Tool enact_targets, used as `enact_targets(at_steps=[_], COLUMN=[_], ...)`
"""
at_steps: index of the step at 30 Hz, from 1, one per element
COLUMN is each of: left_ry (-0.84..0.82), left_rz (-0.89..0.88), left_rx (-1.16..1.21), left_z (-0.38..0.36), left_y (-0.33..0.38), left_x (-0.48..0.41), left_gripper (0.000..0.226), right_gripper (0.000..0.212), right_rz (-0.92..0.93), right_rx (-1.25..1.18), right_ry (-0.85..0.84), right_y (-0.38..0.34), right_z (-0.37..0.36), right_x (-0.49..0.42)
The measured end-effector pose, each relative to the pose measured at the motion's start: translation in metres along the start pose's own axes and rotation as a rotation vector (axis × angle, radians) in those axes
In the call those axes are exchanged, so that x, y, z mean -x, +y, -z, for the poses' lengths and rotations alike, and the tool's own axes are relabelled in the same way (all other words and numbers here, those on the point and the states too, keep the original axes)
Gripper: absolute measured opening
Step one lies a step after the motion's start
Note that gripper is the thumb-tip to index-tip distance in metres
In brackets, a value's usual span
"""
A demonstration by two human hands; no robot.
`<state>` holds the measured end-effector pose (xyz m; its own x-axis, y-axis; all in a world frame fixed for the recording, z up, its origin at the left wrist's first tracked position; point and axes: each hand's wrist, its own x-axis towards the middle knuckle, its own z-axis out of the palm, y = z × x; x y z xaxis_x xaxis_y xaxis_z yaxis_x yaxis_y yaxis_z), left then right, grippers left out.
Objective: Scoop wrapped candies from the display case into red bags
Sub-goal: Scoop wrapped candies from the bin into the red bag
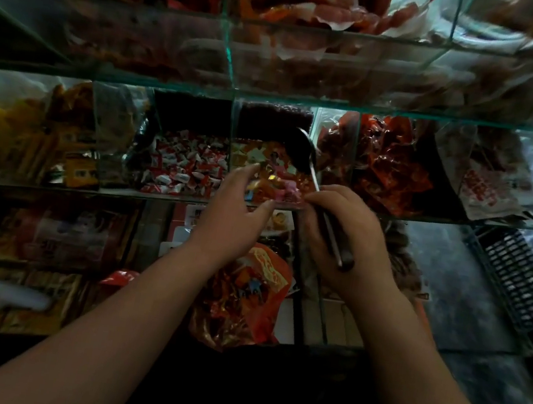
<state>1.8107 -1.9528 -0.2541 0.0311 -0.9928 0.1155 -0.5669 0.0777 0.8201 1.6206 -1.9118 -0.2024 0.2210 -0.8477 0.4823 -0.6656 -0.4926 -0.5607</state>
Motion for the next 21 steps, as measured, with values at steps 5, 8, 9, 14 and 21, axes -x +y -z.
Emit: enact_targets(at_steps=[5, 8, 9, 14, 21], left_ry=[0.029, 0.033, 0.036, 0.008, 0.099], left_rz=[0.001, -0.002, 0.001, 0.015, 0.028], left_rx=[0.071, 0.090, 0.084, 0.042, -0.266], left_z=[0.016, 0.023, 0.024, 0.031, 0.032], left_y=[0.004, 0.006, 0.006, -0.009, -0.052], left_x=[0.009, 0.021, 0.027, 0.075, 0.121], left_gripper=[0.063, 0.064, 0.065, 0.065, 0.048], right_gripper=[0.007, 0.018, 0.020, 0.026, 0.028], right_rz=[-0.015, -0.422, -0.521, -0.393, -0.361], right_rx=[-0.149, -0.635, -0.758, -0.709, -0.358], right_ry=[0.264, 0.224, 0.210, 0.213, -0.169], right_y=[-0.026, -0.053, -0.059, -0.055, -0.069], right_z=[0.014, 0.022, 0.024, 0.042, 0.039], right_x=[0.018, 0.026, 0.031, 0.064, 0.065])
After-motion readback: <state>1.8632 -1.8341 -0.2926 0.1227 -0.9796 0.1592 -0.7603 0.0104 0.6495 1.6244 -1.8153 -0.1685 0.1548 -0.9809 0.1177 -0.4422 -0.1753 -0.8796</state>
